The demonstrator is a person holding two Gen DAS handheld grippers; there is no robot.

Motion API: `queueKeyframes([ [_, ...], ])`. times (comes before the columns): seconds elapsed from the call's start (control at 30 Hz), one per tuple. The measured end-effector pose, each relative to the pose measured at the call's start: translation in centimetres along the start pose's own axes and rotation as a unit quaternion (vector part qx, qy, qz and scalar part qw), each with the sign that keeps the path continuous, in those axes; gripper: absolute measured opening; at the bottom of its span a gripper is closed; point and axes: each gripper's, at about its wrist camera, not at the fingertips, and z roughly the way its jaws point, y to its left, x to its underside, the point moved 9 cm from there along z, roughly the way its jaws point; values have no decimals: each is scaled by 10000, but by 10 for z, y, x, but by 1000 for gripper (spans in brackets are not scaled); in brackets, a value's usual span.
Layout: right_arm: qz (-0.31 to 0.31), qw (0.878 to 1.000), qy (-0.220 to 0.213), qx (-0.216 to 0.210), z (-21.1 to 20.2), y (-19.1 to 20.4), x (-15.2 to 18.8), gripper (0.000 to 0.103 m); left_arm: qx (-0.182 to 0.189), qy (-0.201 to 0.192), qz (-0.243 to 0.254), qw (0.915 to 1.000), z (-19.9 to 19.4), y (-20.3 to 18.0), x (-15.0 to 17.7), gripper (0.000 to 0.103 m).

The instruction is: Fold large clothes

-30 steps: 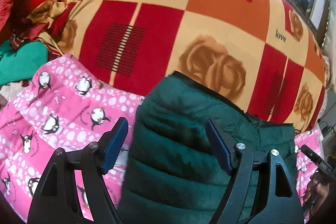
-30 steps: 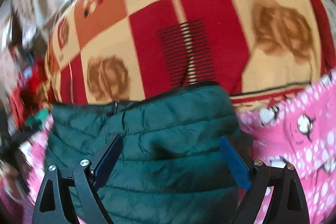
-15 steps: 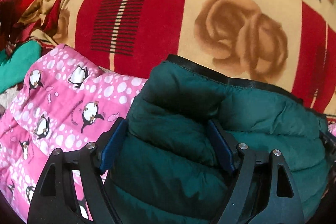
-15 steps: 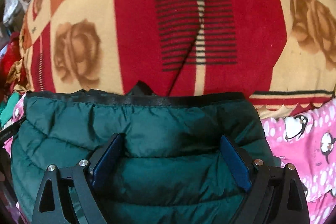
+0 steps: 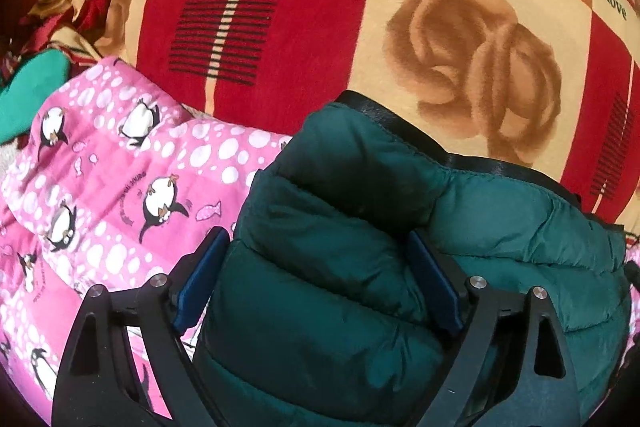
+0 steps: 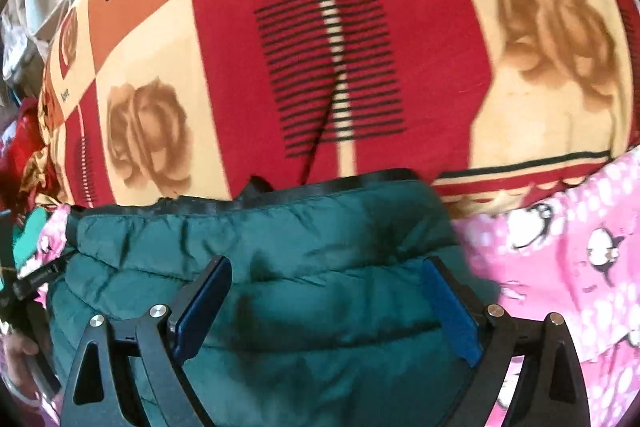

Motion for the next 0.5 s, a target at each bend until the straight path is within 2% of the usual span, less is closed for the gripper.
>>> queueKeyframes([
  [0.1, -12, 9993, 240, 275, 16, -16, 8, 94, 19, -63, -77, 9999, 2, 1, 2, 92],
  [0.2, 191, 9986, 486, 128, 36, -22, 17, 95, -26, -142, -102, 9998, 1, 2, 3, 94],
  [0.33, 124, 9987, 441, 220, 32, -19, 14, 96, -96, -196, -43, 9998, -7, 1, 3, 94],
  [0.5, 120, 9998, 71, 146, -8, -3, 13, 95, -181, -418, 76, 9989, -40, 5, 5, 94],
])
